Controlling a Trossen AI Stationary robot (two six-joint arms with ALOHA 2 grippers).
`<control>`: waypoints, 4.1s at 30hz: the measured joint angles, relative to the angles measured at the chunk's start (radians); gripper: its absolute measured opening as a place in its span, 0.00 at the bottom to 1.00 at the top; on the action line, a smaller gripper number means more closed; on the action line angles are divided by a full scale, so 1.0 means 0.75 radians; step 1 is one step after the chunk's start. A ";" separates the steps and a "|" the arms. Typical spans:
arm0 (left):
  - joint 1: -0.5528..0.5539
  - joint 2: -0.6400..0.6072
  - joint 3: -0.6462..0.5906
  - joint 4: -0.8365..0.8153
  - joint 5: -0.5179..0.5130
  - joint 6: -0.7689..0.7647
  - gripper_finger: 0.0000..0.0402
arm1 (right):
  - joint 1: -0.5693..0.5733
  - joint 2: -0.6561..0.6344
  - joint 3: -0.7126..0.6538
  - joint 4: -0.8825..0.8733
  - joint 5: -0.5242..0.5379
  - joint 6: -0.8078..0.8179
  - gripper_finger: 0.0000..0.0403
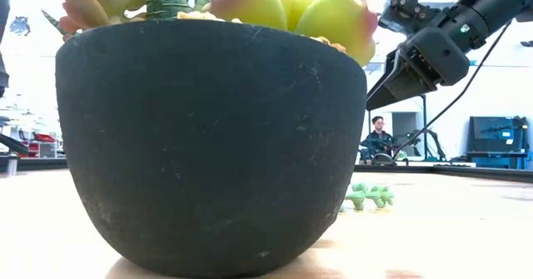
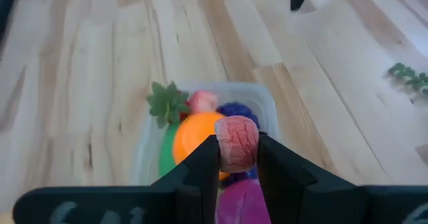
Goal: Pick and placing Produce into tupperware
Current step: Put the pink peach into the transparent container, then return to Home Position
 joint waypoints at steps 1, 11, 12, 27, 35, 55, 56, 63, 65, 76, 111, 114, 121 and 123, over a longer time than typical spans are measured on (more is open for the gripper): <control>0.000 0.000 0.002 0.012 0.005 0.010 0.20 | 0.000 0.000 0.000 -0.004 0.000 0.000 0.74; -0.001 0.000 0.002 0.032 0.005 0.019 0.20 | 0.000 0.000 0.000 0.002 -0.004 0.002 0.74; -0.001 0.000 0.002 0.031 0.005 0.019 0.20 | 0.000 0.000 0.000 0.002 -0.005 0.002 0.74; -0.002 0.000 0.001 0.013 -0.071 0.015 0.41 | 0.000 0.000 0.000 0.002 -0.005 0.002 0.74; -0.002 -0.001 0.001 0.014 -0.072 0.011 0.43 | 0.000 0.000 0.000 0.002 -0.006 0.003 0.74; -0.005 -0.002 0.000 0.020 -0.227 -0.008 0.43 | -0.001 0.000 0.000 0.002 0.002 0.002 0.74; -0.005 -0.002 0.000 0.013 -0.275 -0.043 0.43 | -0.001 0.000 0.000 0.002 0.001 0.008 0.74; -0.005 -0.020 0.000 -0.095 -0.690 -0.122 0.43 | -0.029 -0.001 0.001 -0.037 0.103 -0.267 0.74; -0.006 -0.044 -0.001 -0.107 -0.710 -0.107 0.43 | -0.048 -0.001 0.002 -0.039 0.187 -0.328 0.74; -0.040 -0.317 0.000 -0.081 -0.363 -0.047 0.43 | -0.115 -0.001 0.002 -0.073 0.385 -0.082 0.74; 0.037 -1.802 -1.114 0.462 0.068 -0.301 0.43 | -0.337 -0.950 -0.546 0.583 -0.455 -0.327 0.74; 0.037 -1.847 -1.179 0.519 0.067 -0.327 0.43 | -0.367 -0.978 -0.564 0.583 -0.465 -0.319 0.74; 0.018 -1.889 -1.385 0.859 0.044 -0.444 0.43 | -0.391 -0.986 -0.565 0.648 -0.469 -0.281 0.74; -0.002 -1.888 -1.429 0.935 0.022 -0.476 0.43 | -0.383 -0.981 -0.565 0.664 -0.491 -0.279 0.74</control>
